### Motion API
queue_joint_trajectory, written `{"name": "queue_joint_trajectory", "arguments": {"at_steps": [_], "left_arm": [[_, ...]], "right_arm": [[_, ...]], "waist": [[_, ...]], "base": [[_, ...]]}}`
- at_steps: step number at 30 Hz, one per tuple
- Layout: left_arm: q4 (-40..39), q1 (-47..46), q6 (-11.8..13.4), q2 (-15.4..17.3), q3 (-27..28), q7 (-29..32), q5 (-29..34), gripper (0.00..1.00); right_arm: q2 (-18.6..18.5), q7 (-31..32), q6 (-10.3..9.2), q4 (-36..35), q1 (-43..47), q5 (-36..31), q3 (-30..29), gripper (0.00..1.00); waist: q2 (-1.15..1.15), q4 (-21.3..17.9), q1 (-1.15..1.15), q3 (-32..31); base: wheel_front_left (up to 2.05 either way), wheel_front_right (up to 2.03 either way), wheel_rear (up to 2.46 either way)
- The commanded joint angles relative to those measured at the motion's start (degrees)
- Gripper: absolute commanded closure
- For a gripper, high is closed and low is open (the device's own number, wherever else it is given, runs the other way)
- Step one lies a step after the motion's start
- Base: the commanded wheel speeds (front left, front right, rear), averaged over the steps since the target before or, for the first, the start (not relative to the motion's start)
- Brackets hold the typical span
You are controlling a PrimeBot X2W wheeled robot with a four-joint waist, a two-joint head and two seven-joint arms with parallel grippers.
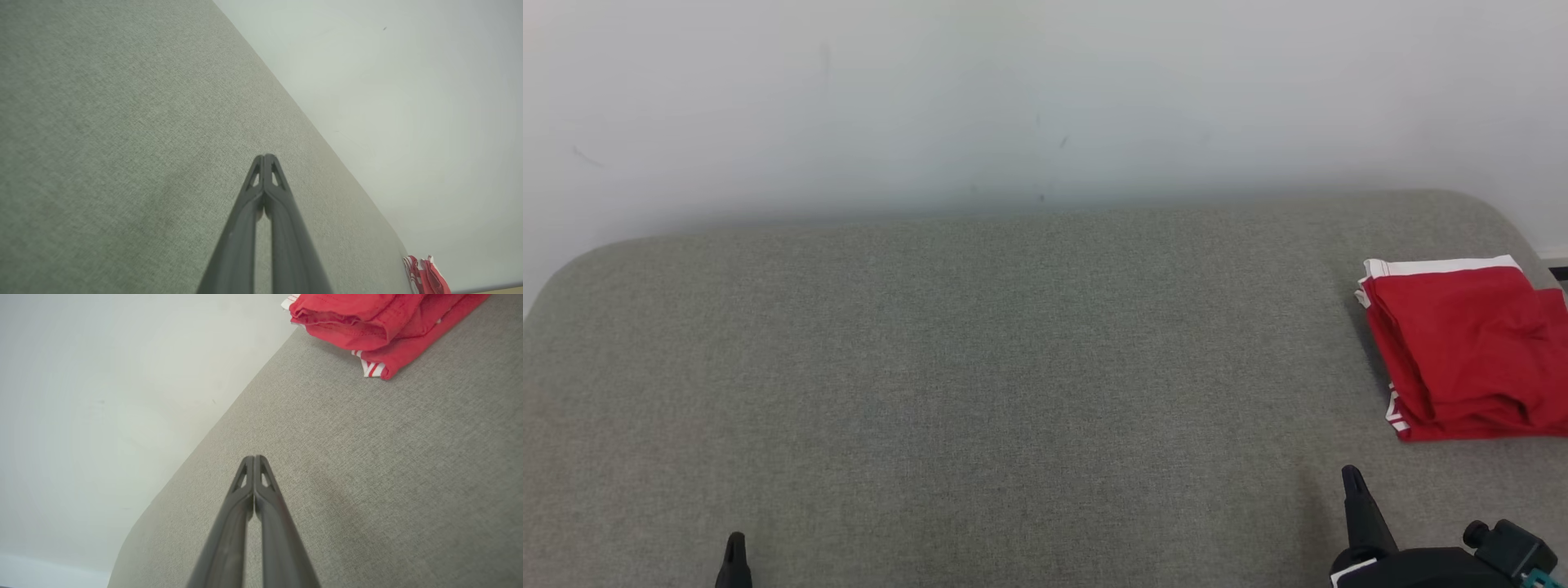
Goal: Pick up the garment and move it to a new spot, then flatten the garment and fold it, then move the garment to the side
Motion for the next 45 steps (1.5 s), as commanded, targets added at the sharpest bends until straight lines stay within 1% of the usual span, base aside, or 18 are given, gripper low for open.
{"name": "queue_joint_trajectory", "arguments": {"at_steps": [1,20,45], "left_arm": [[-0.64,-1.45,0.04,0.14,0.12,0.36,-1.57,1.0],[-0.53,-3.85,0.05,-0.02,0.1,3.6,-12.93,1.0],[-0.38,-6.43,0.07,-0.2,0.05,7.0,-24.56,1.0]], "right_arm": [[-0.17,0.34,-0.05,-0.94,-1.3,1.56,-0.36,1.0],[-0.17,3.57,-0.07,-2.44,-2.09,13.97,-2.09,1.0],[-0.14,6.97,-0.1,-3.98,-2.88,26.77,-3.93,1.0]], "waist": [[0.0,0.03,0.0,0.01],[0.0,0.63,0.0,0.14],[0.0,1.39,0.0,0.31]], "base": [[0.0,0.0,0.0],[0.0,0.0,0.0],[0.0,0.0,0.0]]}}
